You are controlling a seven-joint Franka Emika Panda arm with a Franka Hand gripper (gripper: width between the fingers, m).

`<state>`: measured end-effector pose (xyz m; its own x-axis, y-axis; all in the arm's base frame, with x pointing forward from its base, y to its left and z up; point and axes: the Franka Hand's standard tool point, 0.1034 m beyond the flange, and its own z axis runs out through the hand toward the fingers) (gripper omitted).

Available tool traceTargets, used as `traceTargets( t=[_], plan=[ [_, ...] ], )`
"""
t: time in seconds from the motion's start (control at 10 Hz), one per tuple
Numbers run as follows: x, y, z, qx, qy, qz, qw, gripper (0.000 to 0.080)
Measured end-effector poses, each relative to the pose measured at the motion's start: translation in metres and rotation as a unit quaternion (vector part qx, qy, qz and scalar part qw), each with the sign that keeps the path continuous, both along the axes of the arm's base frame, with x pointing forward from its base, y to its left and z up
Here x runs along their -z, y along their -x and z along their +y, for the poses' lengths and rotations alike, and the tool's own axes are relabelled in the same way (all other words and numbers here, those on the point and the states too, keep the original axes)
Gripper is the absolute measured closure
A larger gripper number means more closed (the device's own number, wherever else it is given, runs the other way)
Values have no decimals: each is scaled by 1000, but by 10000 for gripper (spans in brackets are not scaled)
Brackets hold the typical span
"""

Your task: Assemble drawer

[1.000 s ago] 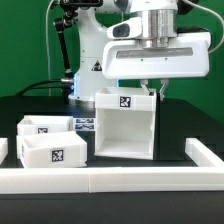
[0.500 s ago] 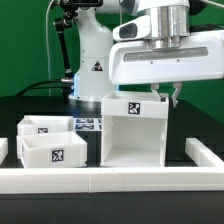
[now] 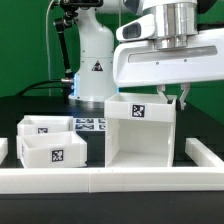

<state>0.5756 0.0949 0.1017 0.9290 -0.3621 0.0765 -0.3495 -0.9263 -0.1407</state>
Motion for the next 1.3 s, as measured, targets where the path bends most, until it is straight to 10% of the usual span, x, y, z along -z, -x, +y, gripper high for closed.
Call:
traceTargets(
  t=[0.5,1.3],
  plan=[
    [-3,-2,6,147,-30,12,989,758],
    [3,-3,11,435,-74,65,895,755]
  ],
)
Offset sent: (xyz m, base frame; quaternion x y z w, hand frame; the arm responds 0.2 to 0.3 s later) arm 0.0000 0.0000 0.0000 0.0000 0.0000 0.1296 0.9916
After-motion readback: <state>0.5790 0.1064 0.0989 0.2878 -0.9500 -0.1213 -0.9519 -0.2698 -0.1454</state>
